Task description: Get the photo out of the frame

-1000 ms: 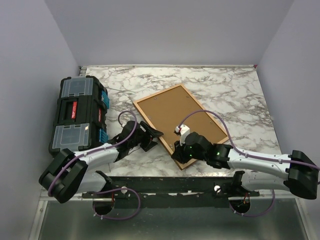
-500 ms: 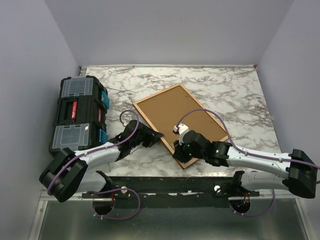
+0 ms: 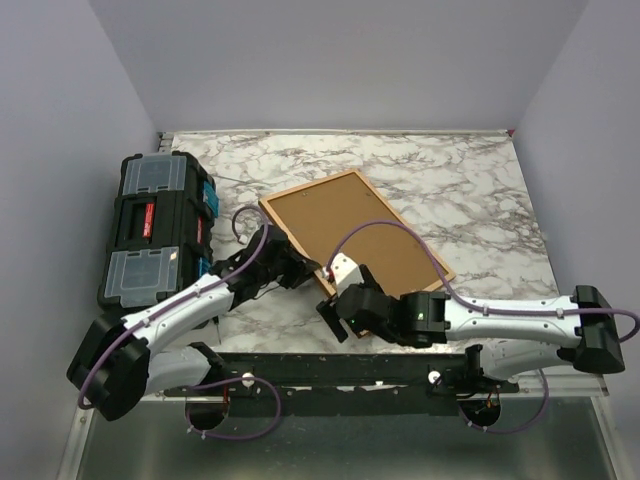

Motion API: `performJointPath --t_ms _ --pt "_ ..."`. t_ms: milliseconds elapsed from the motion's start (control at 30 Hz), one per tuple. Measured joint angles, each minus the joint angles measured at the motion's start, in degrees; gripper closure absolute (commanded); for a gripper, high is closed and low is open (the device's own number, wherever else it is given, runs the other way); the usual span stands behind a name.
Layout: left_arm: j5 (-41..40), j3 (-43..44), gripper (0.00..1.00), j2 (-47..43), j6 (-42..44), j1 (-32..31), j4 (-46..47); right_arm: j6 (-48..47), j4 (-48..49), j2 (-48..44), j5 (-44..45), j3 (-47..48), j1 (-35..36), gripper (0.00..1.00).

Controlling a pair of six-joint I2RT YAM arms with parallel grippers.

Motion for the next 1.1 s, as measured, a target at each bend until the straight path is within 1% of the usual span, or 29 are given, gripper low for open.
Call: performJointPath --t_ms 100,167,300,433,500,567,633,800,867,1100 --pt "-0.9 3.0 1.0 -1.9 0.0 0.1 -7.0 -0.8 -2.3 2.6 6.4 0.2 4.3 0.09" --pt "-1.1 4.4 1.0 -2.1 0.0 0.3 -9.9 -1.2 -4.7 5.5 10.2 1.9 6.6 0.08" --pt "-1.2 5.6 1.0 -2.3 -0.2 0.5 -12.8 0.0 -10.5 13.9 17.4 9.4 10.3 0.07" --pt "-1.2 6.5 1.0 -3.3 -0.6 0.5 -15.5 5.2 -19.1 22.6 25.3 17.0 13.6 0.06" --pt "-1.3 7.0 1.0 -4.2 -0.5 0.5 -16.8 6.6 -21.9 24.3 27.4 17.3 14.4 0.06" --pt "-1.8 7.3 1.0 -5.3 -0.5 0.6 -18.0 6.6 -22.4 23.7 28.2 15.8 14.6 0.07" --pt "-2.3 7.3 1.0 -6.1 -0.2 0.8 -19.1 4.7 -20.0 20.4 27.9 12.4 14.7 0.07" --pt "-2.0 7.4 1.0 -6.8 0.0 2.3 -20.0 -6.7 -3.4 2.0 23.6 -2.9 15.4 0.05" --pt "-2.1 7.4 1.0 -7.0 0.4 3.4 -20.3 -11.0 2.5 -2.9 21.7 -6.7 15.5 0.05" --pt "-2.1 7.7 1.0 -7.2 2.7 7.2 -22.4 -23.4 16.3 -7.6 18.2 -13.6 15.5 0.05"
